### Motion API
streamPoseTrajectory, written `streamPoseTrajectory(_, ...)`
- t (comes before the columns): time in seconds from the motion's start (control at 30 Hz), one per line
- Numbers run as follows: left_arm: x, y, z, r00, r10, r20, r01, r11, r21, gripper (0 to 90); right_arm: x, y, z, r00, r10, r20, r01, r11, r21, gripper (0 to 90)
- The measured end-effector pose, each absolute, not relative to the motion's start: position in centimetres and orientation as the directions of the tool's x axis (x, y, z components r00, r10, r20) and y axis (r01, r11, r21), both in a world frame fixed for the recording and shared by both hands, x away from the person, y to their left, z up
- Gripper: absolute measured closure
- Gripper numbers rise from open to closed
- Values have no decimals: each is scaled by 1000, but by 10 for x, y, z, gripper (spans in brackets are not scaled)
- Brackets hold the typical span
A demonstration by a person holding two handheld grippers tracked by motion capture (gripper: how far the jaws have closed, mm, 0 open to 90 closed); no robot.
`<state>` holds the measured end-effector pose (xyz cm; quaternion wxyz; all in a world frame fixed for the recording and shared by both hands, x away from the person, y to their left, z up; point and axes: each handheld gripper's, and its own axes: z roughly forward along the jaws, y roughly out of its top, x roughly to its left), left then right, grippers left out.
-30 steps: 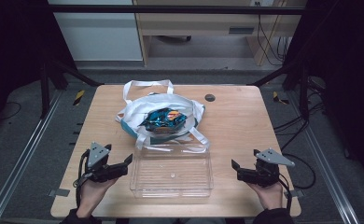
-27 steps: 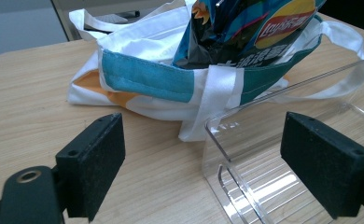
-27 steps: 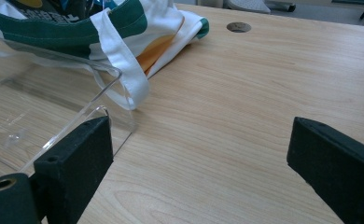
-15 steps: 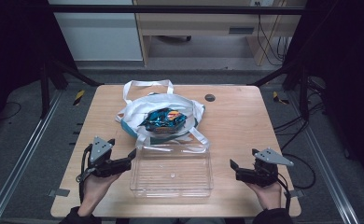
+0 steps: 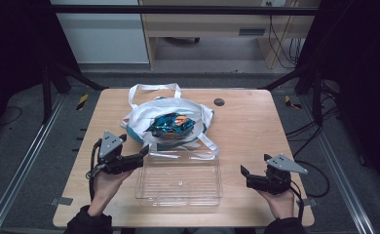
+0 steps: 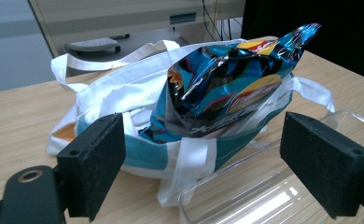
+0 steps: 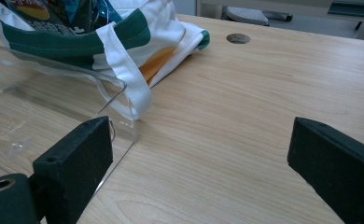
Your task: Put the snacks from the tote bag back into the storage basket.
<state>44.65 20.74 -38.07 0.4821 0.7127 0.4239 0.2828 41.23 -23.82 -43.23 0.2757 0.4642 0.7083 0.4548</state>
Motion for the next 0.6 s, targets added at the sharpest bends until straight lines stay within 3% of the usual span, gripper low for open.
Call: streamPoseTrajectory(0.6, 474, 191, -391, 503, 864, 5, 347, -207, 915, 164, 414, -236, -431, -420, 907, 29, 402, 158, 902, 70)
